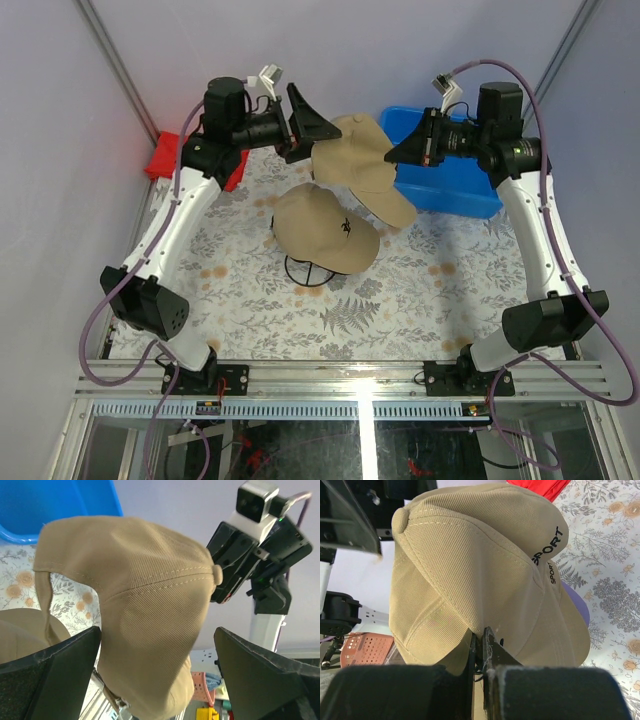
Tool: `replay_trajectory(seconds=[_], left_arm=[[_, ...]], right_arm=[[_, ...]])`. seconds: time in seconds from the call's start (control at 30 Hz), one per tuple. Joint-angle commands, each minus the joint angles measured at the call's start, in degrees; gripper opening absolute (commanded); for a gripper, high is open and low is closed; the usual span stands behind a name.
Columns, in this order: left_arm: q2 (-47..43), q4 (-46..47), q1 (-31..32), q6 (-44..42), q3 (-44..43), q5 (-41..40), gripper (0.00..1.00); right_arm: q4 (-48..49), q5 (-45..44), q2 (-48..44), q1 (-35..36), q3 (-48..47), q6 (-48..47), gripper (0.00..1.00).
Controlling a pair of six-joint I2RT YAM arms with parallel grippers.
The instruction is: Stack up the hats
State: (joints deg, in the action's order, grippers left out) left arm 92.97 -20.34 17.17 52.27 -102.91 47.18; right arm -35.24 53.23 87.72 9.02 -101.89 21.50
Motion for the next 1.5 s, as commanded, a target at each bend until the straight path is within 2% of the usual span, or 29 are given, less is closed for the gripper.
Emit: replay_trajectory(seconds=[0.0,0.13,0.2,0.23,0.3,0.37,0.43,0.5,0.53,0.6,0.67,0.83,1.03,1.2,1.33,1.37,1.47], left_arm=[[2.6,-5.0,3.6,-5.6,-4.2,-0.5,0.95],[4.8,-10.5,5.7,-9.5,-7.7,-2.7,0.95],[4.9,-10.8,6.1,-10.0,-7.4,-3.9,0.91],[4.9,-10.8,6.2,-9.9,-7.2,-4.6,0.83],[5.5,-10.8,6.5,-9.8,-7.5,-5.3,0.53],[5.7,-9.7,6.7,-9.3,-7.5,-5.9,0.27],[4.7,-5.0,6.8,-7.6,-5.4,-6.1,0.16],[2.2,4.1,6.9,-4.3,0.0,-6.0,0.1],[0.7,9.8,6.8,-1.6,3.1,-6.3,0.08],[-1.5,18.0,6.5,1.6,8.3,-7.0,0.04],[-2.7,22.6,6.0,2.9,11.4,-7.3,0.03],[-4.5,32.9,3.6,6.5,16.6,-7.4,0.01],[-5.7,40.7,0.8,8.1,18.1,-8.4,0.01],[-5.1,45.7,-0.8,10.3,17.1,-7.6,0.01],[-4.9,47.4,-0.9,11.2,17.1,-6.8,0.02],[-5.1,47.7,-0.9,11.3,17.5,-7.0,0.02],[-5.2,47.7,-1.0,11.2,18.1,-7.1,0.02]], right_arm=[[1.2,1.8,0.5,0.4,-3.7,2.7,0.0],[0.7,1.8,0.5,0.8,-4.1,3.7,0.0],[1.5,2.3,0.2,1.1,-3.7,4.8,0.0],[1.9,2.5,0.1,1.2,-3.3,5.3,0.0],[2.8,2.9,-0.4,1.6,-2.3,6.2,0.0],[3.7,2.7,-1.0,1.9,-0.9,7.1,0.0],[5.2,2.3,-1.6,2.0,0.8,8.6,0.0],[7.5,2.1,-2.6,2.0,2.9,10.6,0.02],[8.3,1.0,-3.2,2.0,3.8,11.6,0.1],[9.6,-0.3,-4.5,2.0,5.2,12.8,0.32],[9.5,-2.3,-5.5,1.9,5.5,13.3,0.4],[9.8,-5.7,-7.9,1.0,7.9,17.1,0.5],[21.0,-4.3,-12.7,-2.6,18.1,33.7,0.64],[29.9,-1.4,-15.6,-5.3,26.7,49.8,0.65],[42.3,1.0,-16.8,-5.7,35.1,64.3,0.63],[45.3,1.3,-17.0,-5.7,36.7,66.6,0.63],[46.5,1.3,-17.0,-5.7,37.4,68.5,0.63]])
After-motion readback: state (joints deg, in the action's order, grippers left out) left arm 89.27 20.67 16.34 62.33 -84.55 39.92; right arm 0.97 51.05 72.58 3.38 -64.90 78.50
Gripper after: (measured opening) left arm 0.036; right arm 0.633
